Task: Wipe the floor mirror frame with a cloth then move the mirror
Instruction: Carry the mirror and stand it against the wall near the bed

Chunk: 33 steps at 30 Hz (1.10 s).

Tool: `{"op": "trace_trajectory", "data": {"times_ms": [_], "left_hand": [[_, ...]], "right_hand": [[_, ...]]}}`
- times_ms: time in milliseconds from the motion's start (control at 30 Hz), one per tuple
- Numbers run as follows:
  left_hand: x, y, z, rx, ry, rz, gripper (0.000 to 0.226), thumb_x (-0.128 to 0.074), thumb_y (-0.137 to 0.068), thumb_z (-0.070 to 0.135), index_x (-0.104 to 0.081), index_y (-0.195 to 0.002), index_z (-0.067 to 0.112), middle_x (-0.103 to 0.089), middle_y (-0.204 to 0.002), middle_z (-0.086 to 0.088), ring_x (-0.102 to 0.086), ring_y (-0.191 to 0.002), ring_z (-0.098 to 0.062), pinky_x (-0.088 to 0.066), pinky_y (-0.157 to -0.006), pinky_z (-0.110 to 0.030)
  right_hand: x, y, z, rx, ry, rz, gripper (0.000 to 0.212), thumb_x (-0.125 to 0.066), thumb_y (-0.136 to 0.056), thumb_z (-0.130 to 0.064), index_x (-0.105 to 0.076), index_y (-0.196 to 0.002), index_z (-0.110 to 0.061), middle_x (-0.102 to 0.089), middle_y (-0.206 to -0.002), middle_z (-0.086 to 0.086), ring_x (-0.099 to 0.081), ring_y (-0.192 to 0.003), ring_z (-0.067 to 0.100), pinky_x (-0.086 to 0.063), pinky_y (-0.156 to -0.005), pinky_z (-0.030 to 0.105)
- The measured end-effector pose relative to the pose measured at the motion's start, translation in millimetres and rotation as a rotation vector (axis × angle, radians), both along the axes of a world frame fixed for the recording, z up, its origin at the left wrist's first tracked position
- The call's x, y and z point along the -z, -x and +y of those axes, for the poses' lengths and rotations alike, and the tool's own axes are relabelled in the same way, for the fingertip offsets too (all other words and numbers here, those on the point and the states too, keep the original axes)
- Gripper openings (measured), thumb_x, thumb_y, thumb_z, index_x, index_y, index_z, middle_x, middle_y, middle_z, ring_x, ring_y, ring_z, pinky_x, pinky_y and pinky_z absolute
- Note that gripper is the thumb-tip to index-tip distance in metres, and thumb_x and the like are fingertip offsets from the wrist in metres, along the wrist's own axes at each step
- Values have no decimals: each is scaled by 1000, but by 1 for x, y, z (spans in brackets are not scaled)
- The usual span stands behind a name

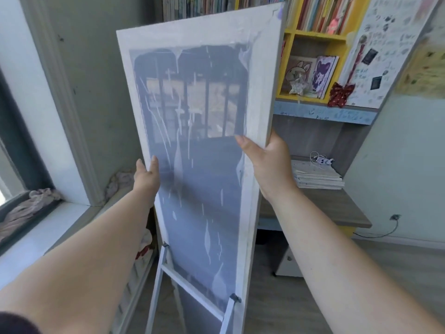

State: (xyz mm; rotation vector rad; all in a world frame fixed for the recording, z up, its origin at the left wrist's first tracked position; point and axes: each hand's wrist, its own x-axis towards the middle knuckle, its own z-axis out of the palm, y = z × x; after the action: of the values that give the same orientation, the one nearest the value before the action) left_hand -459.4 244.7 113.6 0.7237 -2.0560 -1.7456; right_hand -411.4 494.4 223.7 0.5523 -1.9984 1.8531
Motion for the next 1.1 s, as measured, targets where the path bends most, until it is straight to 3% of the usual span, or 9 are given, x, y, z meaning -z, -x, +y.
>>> {"op": "trace_trajectory", "data": {"times_ms": [100, 233, 333, 433, 533, 667, 800, 967, 1100], "left_hand": [[-1, 21, -12, -33, 43, -8, 69, -30, -102, 54, -20, -154, 9, -29, -158, -18, -29, -145, -37, -25, -118, -48], [2, 45, -24, -38, 31, -7, 76, -30, -100, 59, -16, -156, 11, -25, -161, -14, -28, -146, -35, -22, -118, -44], [3, 60, -27, -25, 32, -47, 78, -32, -97, 63, -31, -150, 6, -42, -151, -14, -42, -136, -37, -33, -108, -39], [8, 71, -28, -23, 23, -54, 69, -35, -96, 64, -48, -125, 4, -54, -112, -10, -52, -111, -31, -34, -84, -33], [14, 79, -30, -22, 46, -51, 59, -37, -93, 68, -42, -102, 10, -41, -78, -3, -45, -92, -26, -32, -79, -34], [18, 83, -32, 15, 36, -5, 64, -41, -90, 71, -45, -105, 9, -50, -98, -10, -49, -95, -27, -37, -80, -35], [17, 82, -19, 37, 40, 67, 76, -43, -91, 67, -48, -125, -1, -57, -119, -22, -56, -107, -36, -38, -81, -35], [20, 84, 10, 56, 30, 95, 57, -45, -91, 66, -45, -106, 11, -50, -103, -8, -49, -93, -23, -38, -79, -33], [18, 80, 44, 86, 93, 100, 77, -43, -91, 68, -48, -126, 0, -58, -117, -18, -57, -105, -33, -42, -86, -37]], "right_hand": [[-3, 11, 1, 11, 2, -27, 14, -70, -88, -17, -62, -96, -25, -66, -85, -15, -62, -72, -13, -47, -68, 7], [-5, 26, 2, 49, 6, -36, 18, -70, -89, -18, -59, -101, -27, -66, -92, -15, -63, -80, -11, -48, -77, 12], [-4, 36, 2, 110, 3, -35, 21, -70, -89, -22, -55, -102, -31, -65, -95, -18, -63, -82, -13, -48, -79, 12], [-2, 45, 2, 183, 13, -26, 23, -70, -89, -26, -54, -105, -30, -65, -97, -17, -63, -87, -8, -49, -80, 12], [1, 51, 6, 245, 28, -21, 22, -71, -87, -27, -56, -103, -29, -66, -98, -15, -64, -91, -1, -50, -83, 18], [5, 52, 11, 294, 80, 1, 21, -73, -86, -24, -58, -101, -26, -67, -95, -14, -65, -87, -1, -51, -81, 19], [8, 47, 22, 342, 116, 36, 21, -74, -84, -22, -59, -98, -24, -67, -92, -11, -64, -85, 4, -51, -79, 20], [13, 34, 45, 399, 157, 40, 20, -75, -82, -19, -60, -92, -27, -67, -89, -11, -64, -82, 2, -50, -77, 20], [19, 15, 74, 445, 201, 34, 20, -75, -82, -15, -60, -91, -26, -66, -86, -12, -63, -76, -3, -49, -74, 16]]}}
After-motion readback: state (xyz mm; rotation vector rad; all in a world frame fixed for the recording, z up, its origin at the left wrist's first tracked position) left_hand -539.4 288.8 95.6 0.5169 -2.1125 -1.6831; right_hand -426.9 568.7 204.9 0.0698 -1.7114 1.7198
